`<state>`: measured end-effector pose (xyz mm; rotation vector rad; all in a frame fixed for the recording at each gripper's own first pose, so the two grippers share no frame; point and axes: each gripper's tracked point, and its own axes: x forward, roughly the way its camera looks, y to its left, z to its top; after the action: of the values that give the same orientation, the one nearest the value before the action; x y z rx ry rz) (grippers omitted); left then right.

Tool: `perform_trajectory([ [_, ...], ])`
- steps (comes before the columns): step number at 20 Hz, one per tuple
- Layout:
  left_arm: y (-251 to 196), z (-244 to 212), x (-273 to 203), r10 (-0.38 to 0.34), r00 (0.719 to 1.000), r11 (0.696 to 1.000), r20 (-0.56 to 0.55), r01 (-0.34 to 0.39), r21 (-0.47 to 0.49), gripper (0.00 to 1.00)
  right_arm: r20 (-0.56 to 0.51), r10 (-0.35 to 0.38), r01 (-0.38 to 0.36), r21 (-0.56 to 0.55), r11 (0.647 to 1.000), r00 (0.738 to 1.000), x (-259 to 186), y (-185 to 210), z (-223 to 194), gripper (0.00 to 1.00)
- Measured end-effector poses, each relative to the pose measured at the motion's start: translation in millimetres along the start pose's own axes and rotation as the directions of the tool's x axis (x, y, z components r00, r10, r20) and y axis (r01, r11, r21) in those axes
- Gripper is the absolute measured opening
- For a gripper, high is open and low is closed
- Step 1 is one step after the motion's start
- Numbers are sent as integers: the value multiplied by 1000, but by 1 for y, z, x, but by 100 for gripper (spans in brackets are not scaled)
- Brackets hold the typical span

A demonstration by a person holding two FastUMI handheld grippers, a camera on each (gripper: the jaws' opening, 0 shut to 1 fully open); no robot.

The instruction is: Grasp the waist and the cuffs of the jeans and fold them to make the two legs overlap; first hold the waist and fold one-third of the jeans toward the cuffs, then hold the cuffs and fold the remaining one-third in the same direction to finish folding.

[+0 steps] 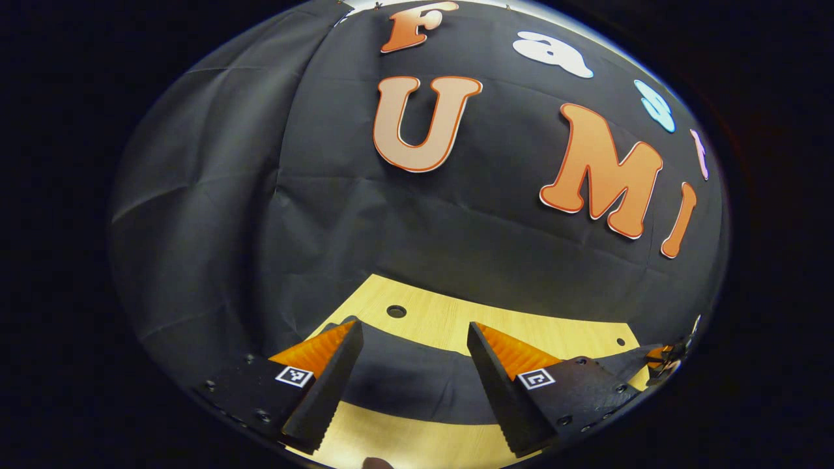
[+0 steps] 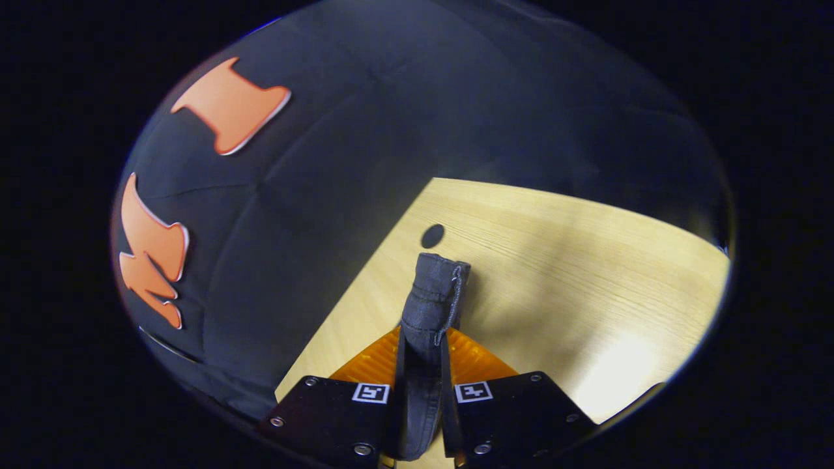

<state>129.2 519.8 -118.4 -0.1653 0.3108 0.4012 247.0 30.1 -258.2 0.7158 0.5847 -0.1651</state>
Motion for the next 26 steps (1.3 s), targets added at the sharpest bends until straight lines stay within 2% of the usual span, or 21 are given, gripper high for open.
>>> perform_trajectory([
  [5,46,10,2,-30,999,999,29,31,-36,98,54,99,-91,-126,988,994,-45,89,-1,22],
  [8,79,17,1,-53,998,996,23,54,-76,98,67,162,-142,-235,962,985,-72,153,-18,22],
  [13,138,25,2,-61,998,988,29,64,-142,98,12,250,-227,-379,897,968,-84,249,-84,22],
  [17,172,23,2,-56,998,983,22,59,-172,98,-118,315,-335,-425,841,942,-67,301,-154,22],
  [19,186,21,1,-64,998,976,24,68,-205,98,-202,311,-370,-439,819,929,-50,313,-194,22],
  [21,198,18,2,-66,997,966,26,71,-249,98,-293,260,-376,-475,796,920,-24,308,-223,22],
  [23,207,10,3,-55,998,961,13,57,-271,98,-362,179,-358,-523,774,915,-3,316,-235,22],
  [26,218,2,4,-54,999,956,-6,50,-288,98,-412,96,-343,-582,738,906,-7,330,-232,22],
])
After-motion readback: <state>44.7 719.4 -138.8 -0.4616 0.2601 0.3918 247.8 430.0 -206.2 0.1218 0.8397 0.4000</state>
